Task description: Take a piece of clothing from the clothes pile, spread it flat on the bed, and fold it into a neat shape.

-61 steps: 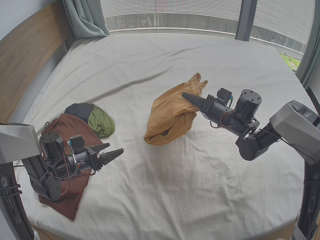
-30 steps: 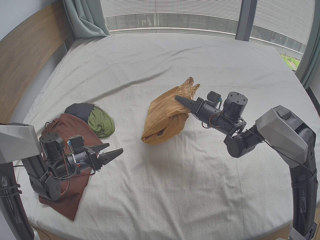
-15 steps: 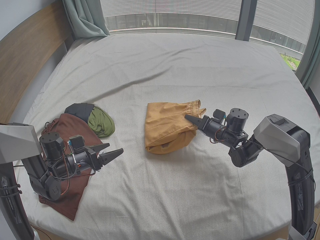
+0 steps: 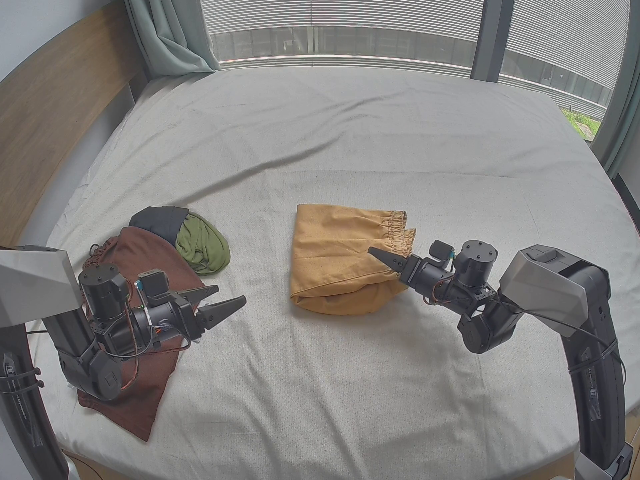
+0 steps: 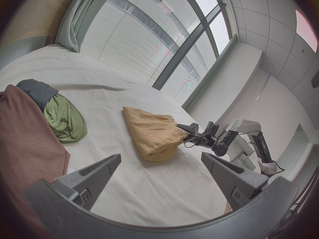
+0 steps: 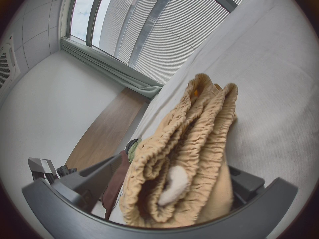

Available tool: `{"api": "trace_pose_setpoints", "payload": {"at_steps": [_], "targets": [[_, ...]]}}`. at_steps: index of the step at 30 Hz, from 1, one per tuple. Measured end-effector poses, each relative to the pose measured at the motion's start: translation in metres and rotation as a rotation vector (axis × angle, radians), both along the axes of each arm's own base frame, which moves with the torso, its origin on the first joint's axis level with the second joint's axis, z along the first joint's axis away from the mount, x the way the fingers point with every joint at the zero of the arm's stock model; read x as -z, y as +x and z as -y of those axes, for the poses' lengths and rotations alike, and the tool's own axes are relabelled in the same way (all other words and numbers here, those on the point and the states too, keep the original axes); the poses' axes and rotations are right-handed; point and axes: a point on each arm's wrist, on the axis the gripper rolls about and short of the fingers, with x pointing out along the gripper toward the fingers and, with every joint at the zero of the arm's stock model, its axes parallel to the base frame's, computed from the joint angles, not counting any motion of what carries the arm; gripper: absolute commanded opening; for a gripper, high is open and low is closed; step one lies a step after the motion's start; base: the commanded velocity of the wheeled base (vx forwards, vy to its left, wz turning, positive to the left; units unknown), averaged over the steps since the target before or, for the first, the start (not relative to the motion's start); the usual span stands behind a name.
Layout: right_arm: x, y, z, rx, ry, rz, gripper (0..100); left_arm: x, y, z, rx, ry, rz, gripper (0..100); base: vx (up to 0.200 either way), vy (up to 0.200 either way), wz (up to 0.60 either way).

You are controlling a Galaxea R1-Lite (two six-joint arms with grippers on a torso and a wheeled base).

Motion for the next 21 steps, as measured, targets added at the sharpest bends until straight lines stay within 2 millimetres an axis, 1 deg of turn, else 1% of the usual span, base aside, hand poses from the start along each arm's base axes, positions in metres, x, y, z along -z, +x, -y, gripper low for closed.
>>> {"api": "trace_pose_setpoints", "payload": {"at_steps": [5,12,16,21], "targets": [[0.013,-0.012,0.008,0.007,-0.041,-0.053,100,0.0,0.0,0.0,-0.001,0.0,0.001,100,0.0,0.0,0.0],[0.024,-0.041,0.018,0.003,-0.115,-0.117,100,-0.002,0.0,-0.001,-0.003,-0.001,0.006,100,0.0,0.0,0.0],[0.027,-0.058,0.019,-0.01,-0.146,-0.132,100,-0.003,0.0,-0.001,-0.003,-0.002,0.01,100,0.0,0.0,0.0],[0.027,-0.079,0.015,-0.039,-0.165,-0.139,100,-0.005,-0.001,-0.002,-0.005,-0.001,0.014,100,0.0,0.0,0.0]]}}
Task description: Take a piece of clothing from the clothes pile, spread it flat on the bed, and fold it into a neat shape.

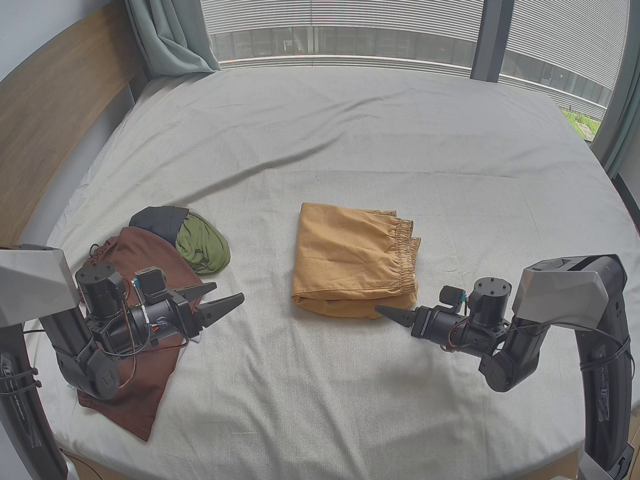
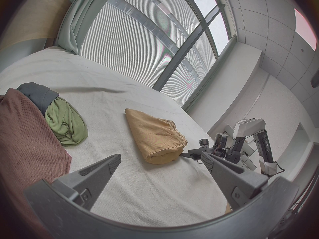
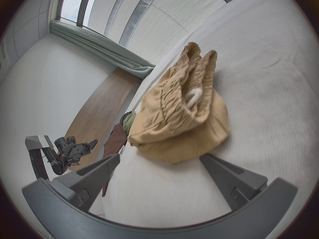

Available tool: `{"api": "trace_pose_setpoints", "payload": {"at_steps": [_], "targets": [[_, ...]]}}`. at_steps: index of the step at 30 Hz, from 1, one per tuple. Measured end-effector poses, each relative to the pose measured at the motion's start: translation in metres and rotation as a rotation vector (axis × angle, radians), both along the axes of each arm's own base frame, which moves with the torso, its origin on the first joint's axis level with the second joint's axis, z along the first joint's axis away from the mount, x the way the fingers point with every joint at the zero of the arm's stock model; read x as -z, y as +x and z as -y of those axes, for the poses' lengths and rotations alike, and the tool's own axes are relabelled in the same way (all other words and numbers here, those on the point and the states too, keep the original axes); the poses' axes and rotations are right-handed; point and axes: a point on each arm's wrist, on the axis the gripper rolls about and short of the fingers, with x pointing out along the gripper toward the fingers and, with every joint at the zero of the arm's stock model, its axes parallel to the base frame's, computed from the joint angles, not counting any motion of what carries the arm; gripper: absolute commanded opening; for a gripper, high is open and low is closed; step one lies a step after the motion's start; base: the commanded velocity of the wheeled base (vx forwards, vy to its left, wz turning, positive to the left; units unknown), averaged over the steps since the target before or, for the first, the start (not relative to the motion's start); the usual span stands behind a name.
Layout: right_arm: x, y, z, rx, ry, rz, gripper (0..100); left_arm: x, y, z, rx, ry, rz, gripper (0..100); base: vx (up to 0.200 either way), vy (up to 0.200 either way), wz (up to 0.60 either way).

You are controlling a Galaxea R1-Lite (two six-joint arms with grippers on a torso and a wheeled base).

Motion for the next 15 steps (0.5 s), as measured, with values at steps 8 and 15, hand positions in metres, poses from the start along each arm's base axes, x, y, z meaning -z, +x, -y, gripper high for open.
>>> {"api": "trace_pose_setpoints", "payload": {"at_steps": [8,15], "targets": [[-0.007,-0.035,-0.018,-0.079,-0.011,-0.024,100,-0.002,-0.001,0.0,0.0,0.0,0.003,100,0.0,0.0,0.0],[-0.034,-0.049,-0.037,-0.144,0.019,0.028,100,-0.005,-0.002,0.0,0.0,-0.002,0.013,100,0.0,0.0,0.0]]}}
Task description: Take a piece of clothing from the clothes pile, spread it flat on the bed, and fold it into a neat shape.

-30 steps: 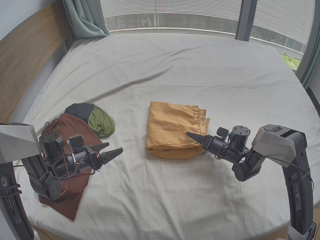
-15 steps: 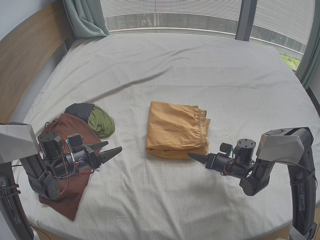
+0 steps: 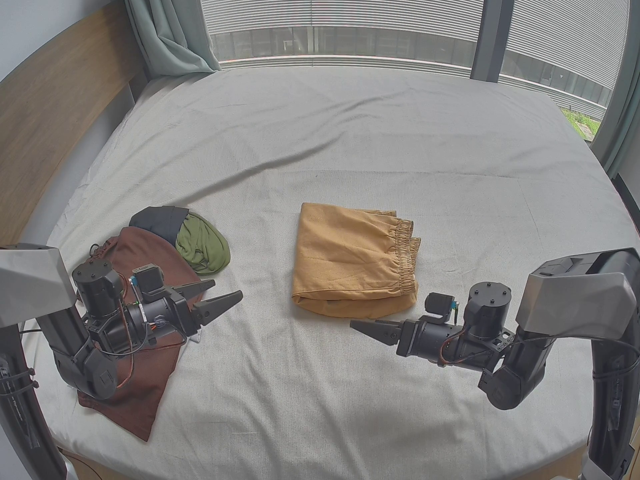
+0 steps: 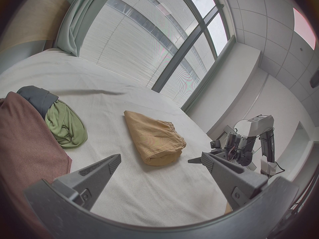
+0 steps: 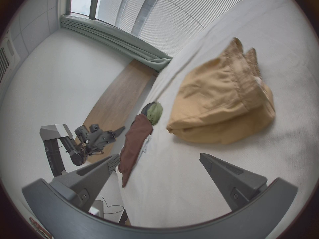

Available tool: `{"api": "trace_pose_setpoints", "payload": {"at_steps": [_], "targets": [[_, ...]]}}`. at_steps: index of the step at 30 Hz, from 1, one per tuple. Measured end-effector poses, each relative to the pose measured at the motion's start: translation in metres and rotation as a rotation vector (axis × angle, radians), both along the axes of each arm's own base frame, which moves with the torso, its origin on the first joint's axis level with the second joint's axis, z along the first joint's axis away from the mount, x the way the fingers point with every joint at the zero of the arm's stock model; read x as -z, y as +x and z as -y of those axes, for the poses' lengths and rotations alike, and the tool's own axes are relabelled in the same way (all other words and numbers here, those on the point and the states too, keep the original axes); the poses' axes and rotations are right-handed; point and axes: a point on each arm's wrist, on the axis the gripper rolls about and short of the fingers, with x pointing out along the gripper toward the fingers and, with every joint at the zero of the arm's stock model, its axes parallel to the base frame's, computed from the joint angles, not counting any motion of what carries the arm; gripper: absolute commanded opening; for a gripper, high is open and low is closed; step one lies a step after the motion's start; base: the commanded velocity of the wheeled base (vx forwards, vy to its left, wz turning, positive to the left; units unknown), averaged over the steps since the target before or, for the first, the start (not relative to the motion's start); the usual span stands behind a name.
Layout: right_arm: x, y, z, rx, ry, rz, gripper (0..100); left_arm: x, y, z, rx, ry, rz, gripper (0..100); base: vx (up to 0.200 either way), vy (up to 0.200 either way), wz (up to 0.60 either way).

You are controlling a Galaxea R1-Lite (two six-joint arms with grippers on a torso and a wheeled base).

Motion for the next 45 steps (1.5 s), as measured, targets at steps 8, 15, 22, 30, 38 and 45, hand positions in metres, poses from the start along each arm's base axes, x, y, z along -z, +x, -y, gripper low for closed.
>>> {"api": "trace_pose_setpoints", "payload": {"at_steps": [8,15,22,30,38,45], "targets": [[-0.04,0.014,-0.012,-0.005,0.118,0.074,100,-0.001,0.0,0.0,0.0,-0.001,0.004,100,0.0,0.0,0.0],[-0.068,0.047,-0.013,0.023,0.184,0.126,100,-0.001,0.0,0.0,0.001,-0.001,0.004,100,0.0,0.0,0.0],[-0.053,0.075,-0.006,0.065,0.187,0.118,100,0.0,0.001,0.0,0.001,0.0,0.0,100,0.0,0.0,0.0],[-0.016,0.09,0.008,0.11,0.162,0.07,100,0.002,0.001,0.0,0.001,0.001,-0.003,100,0.0,0.0,0.0],[0.011,0.093,0.013,0.129,0.145,0.04,100,0.003,0.001,0.0,0.001,0.002,-0.008,100,0.0,0.0,0.0],[0.018,0.091,0.014,0.135,0.139,0.023,100,0.004,0.001,0.0,0.002,0.003,-0.011,100,0.0,0.0,0.0]]}}
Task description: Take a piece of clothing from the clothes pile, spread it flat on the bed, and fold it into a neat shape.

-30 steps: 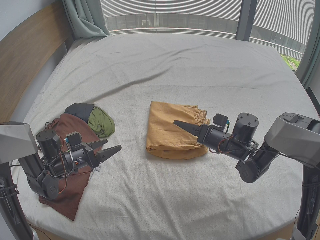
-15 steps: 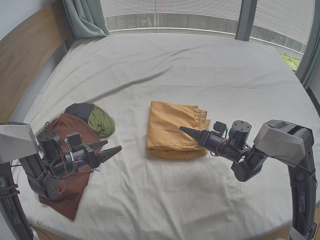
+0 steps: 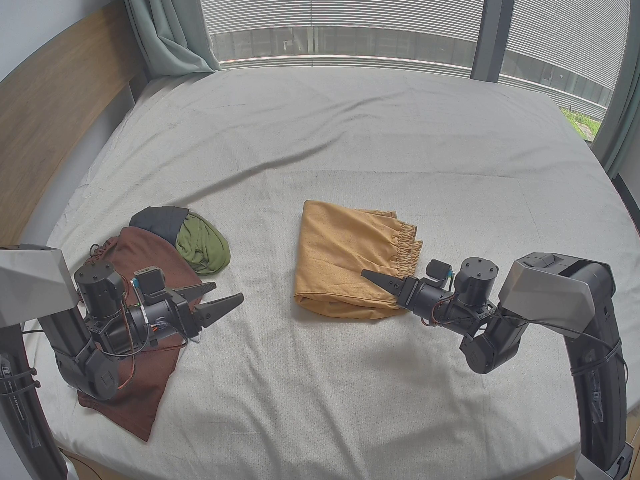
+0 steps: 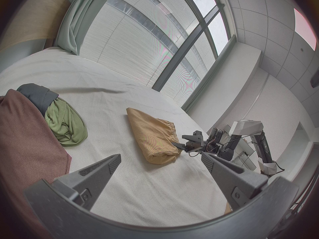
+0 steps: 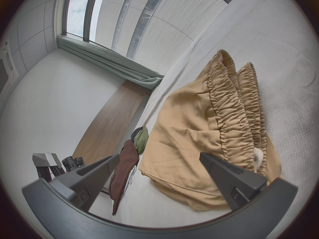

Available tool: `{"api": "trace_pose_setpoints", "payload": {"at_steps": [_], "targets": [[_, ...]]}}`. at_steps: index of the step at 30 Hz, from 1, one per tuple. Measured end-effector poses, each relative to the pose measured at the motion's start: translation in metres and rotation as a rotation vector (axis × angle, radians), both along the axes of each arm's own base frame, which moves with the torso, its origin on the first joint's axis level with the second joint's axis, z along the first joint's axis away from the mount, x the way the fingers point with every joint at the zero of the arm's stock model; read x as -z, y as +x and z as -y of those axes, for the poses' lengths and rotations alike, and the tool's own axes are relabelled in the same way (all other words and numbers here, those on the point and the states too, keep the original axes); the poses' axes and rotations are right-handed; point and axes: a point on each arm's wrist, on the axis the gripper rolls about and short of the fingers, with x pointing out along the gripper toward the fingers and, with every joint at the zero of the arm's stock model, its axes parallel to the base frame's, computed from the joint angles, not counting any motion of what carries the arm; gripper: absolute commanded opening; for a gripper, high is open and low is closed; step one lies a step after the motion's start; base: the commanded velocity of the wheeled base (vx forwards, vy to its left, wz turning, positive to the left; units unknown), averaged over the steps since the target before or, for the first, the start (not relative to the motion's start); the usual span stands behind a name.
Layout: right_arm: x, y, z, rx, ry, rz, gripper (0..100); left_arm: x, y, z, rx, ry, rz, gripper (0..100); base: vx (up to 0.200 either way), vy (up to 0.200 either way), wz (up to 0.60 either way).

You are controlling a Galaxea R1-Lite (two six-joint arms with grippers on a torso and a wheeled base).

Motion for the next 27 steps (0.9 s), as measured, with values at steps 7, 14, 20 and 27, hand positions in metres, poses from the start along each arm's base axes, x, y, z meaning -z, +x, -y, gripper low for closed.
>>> {"api": "trace_pose_setpoints", "payload": {"at_steps": [7,14,20,27], "targets": [[-0.023,-0.013,0.005,0.003,0.011,0.03,100,-0.002,-0.002,0.0,0.014,-0.003,0.004,100,0.0,0.0,0.0],[-0.086,-0.053,0.018,0.001,-0.007,0.143,100,-0.016,-0.017,0.006,0.111,-0.013,0.027,100,0.0,0.0,0.0],[-0.121,-0.107,0.037,0.005,-0.148,0.304,100,-0.036,-0.044,0.013,0.219,-0.021,0.068,100,0.0,0.0,0.0],[-0.139,-0.158,0.063,0.092,-0.367,0.481,100,-0.066,-0.095,0.023,0.359,-0.021,0.168,100,0.0,0.0,0.0]]}}
